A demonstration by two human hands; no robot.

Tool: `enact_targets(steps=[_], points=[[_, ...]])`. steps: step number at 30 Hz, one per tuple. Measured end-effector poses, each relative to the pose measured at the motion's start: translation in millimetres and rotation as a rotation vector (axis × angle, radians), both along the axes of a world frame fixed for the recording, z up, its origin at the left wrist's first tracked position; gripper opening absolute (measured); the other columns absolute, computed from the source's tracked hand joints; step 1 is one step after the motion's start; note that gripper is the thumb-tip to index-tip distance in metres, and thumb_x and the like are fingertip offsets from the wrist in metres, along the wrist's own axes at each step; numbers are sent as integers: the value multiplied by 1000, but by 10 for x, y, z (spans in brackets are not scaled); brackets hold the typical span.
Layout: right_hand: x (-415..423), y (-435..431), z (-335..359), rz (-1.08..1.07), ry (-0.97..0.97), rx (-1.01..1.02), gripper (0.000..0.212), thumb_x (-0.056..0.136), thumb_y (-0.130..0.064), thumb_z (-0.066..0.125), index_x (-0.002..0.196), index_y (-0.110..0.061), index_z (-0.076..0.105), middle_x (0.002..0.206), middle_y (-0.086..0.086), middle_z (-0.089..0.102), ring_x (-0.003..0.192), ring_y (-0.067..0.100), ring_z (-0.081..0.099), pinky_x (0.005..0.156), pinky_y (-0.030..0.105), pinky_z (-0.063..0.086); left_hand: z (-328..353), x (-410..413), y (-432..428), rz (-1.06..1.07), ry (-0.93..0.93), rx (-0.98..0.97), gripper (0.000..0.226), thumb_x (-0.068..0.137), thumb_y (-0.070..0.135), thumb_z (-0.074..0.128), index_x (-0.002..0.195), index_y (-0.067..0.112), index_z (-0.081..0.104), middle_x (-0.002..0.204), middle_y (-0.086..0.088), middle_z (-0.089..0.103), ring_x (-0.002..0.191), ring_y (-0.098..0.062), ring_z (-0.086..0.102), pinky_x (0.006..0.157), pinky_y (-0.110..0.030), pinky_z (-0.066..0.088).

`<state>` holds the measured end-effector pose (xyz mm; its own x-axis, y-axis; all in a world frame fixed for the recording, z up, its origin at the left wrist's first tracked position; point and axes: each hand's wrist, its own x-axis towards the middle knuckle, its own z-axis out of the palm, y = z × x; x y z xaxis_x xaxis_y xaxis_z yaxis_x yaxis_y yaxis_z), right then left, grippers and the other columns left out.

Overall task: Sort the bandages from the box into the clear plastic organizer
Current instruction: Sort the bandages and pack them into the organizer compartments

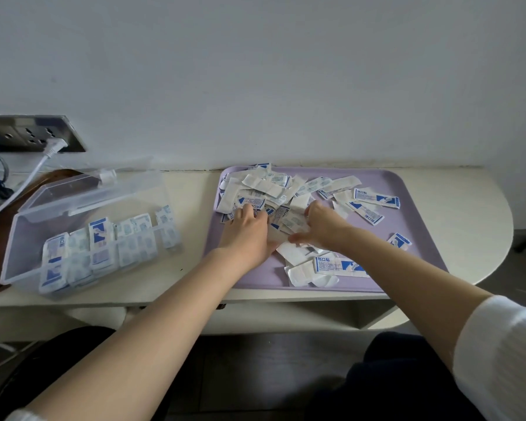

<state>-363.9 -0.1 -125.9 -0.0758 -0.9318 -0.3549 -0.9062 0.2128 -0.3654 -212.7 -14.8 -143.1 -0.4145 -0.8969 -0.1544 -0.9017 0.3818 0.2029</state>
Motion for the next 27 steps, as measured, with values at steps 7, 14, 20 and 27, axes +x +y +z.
enact_targets(steps=[7,14,20,27], points=[[66,-88,-25,-35,-38,97,40,86,-32,65,109,-1,53,93,8,51,84,21,49,61,26,41,49,-85,-84,127,96,189,54,84,33,67,126,9,44,133,-16,37,126,-31,33,103,-36,32],[29,-77,22,-51,-10,63,37,98,-15,40,62,-11,33,72,6,45,67,19,46,51,21,34,49,-90,-28,77,67,123,54,88,39,59,130,10,40,133,-15,32,127,-33,29,99,-41,35],[-146,-5,139,-187,-58,-13,32,98,-9,35,124,7,42,129,23,47,115,35,49,89,35,41,-11,-23,35,54,106,75,50,90,34,57,133,14,40,133,-10,33,128,-27,30,101,-36,36],[-299,94,193,-332,-172,-287,12,97,-6,35,107,0,35,90,13,46,79,30,43,66,32,30,-68,18,171,129,137,2,48,91,36,56,128,9,42,132,-13,34,124,-28,34,101,-31,31]])
